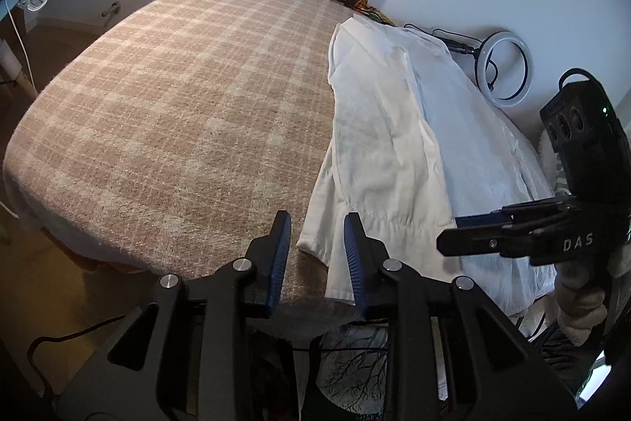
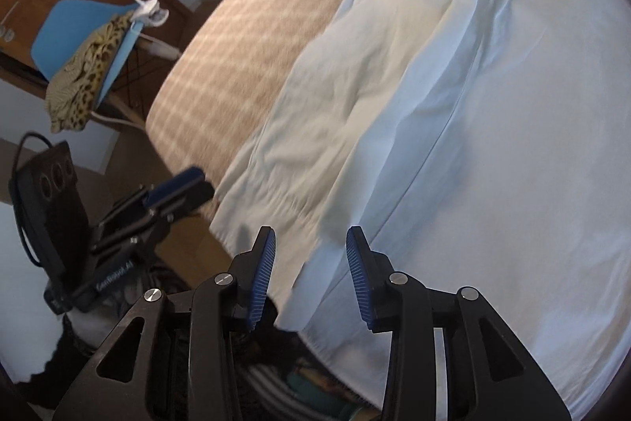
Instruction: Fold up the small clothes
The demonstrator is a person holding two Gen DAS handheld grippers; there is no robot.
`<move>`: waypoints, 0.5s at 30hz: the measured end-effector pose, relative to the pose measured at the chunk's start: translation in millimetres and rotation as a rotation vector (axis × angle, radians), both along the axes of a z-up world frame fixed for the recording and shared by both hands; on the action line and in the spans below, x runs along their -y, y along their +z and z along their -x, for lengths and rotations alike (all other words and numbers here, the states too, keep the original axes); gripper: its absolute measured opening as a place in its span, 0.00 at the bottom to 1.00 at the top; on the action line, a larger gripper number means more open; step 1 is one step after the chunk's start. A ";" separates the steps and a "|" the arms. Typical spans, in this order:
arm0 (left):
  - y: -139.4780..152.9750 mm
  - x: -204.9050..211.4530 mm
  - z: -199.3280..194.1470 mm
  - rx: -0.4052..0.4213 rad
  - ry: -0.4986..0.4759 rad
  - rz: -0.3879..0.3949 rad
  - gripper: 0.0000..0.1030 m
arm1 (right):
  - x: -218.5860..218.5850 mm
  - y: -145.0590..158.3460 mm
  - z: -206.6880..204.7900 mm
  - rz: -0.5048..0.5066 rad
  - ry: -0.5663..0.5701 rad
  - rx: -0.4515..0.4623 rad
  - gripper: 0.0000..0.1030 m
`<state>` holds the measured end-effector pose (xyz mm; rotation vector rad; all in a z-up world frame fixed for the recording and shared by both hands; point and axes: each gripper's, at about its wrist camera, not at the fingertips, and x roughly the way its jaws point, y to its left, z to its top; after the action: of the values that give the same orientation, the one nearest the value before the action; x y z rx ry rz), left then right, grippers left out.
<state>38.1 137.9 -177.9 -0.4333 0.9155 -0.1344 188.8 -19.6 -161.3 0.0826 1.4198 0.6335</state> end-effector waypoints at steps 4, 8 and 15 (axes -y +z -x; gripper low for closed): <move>0.1 -5.3 0.9 0.001 0.015 0.015 0.26 | 4.7 -10.9 -1.0 -0.075 -0.033 0.001 0.07; -2.0 -10.6 -0.4 -0.009 0.033 0.034 0.34 | 52.3 -22.0 -10.4 -0.485 -0.258 -0.141 0.04; -7.3 15.2 -6.3 -0.038 -0.048 -0.048 0.45 | 55.6 -37.1 4.7 -0.262 -0.226 -0.097 0.02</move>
<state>44.4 122.7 -185.3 -0.3704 0.9647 -0.1487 184.0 -75.2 -198.4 0.4795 1.3892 0.6307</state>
